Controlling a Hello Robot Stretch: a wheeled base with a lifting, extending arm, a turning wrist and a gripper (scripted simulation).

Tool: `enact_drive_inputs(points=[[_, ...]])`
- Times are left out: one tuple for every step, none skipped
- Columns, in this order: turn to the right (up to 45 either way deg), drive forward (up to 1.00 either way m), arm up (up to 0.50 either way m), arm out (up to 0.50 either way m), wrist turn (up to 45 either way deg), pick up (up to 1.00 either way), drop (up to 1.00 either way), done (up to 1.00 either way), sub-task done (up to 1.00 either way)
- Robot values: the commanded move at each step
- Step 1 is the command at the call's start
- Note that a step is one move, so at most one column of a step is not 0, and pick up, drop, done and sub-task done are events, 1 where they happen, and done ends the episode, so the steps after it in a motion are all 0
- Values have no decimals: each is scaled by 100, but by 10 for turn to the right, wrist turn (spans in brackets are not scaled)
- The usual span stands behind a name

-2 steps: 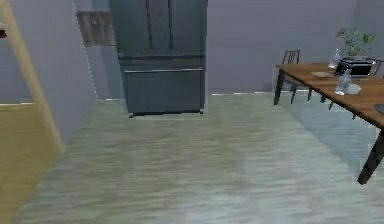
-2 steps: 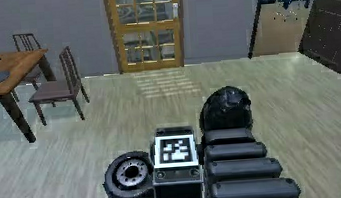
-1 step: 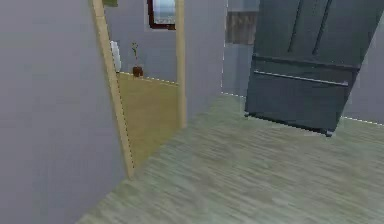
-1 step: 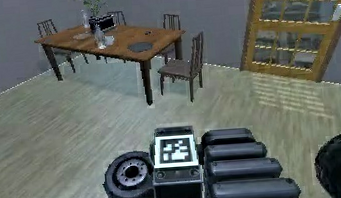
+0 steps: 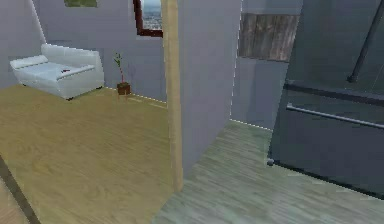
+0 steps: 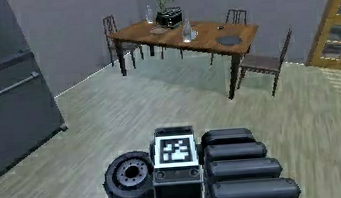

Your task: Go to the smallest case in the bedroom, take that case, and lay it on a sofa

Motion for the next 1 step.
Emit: enact_drive_inputs(points=[[-60, 0, 0, 0, 0, 0, 0, 0, 0]])
